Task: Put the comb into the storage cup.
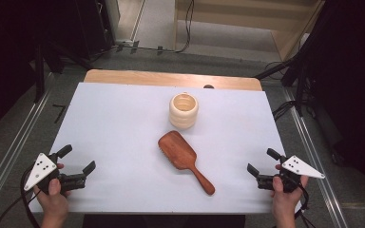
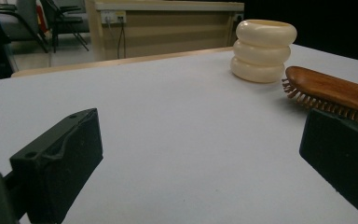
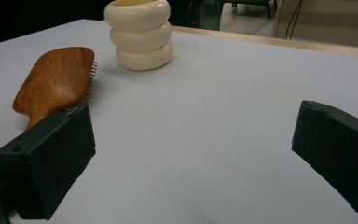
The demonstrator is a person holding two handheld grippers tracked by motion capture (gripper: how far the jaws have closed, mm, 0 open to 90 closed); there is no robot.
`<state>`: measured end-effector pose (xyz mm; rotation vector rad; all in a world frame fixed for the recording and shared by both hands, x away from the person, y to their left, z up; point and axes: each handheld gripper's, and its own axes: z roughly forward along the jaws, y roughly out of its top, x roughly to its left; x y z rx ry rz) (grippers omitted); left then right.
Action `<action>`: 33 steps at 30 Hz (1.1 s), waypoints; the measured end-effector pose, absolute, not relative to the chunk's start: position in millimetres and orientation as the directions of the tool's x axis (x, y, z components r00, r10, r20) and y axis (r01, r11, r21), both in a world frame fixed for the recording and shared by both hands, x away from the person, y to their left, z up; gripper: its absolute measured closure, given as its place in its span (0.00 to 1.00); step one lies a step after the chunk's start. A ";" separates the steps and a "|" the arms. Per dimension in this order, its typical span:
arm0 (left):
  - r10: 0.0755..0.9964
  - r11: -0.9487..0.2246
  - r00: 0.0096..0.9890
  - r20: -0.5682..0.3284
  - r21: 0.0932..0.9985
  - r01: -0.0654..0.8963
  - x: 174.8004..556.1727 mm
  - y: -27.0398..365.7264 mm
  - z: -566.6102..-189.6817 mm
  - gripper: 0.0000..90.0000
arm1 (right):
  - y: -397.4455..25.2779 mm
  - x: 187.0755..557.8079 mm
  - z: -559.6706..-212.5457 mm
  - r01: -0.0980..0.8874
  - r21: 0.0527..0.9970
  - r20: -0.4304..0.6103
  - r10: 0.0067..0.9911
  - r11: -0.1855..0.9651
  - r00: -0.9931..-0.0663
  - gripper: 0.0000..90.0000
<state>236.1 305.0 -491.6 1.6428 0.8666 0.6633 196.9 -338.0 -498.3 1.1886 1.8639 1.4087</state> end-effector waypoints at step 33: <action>0.814 -0.135 0.580 -0.004 0.971 0.197 235.4 302.6 -492.8 0.00 | -285.0 204.5 -451.5 0.407 0.886 0.063 0.811 0.223 -0.581 0.00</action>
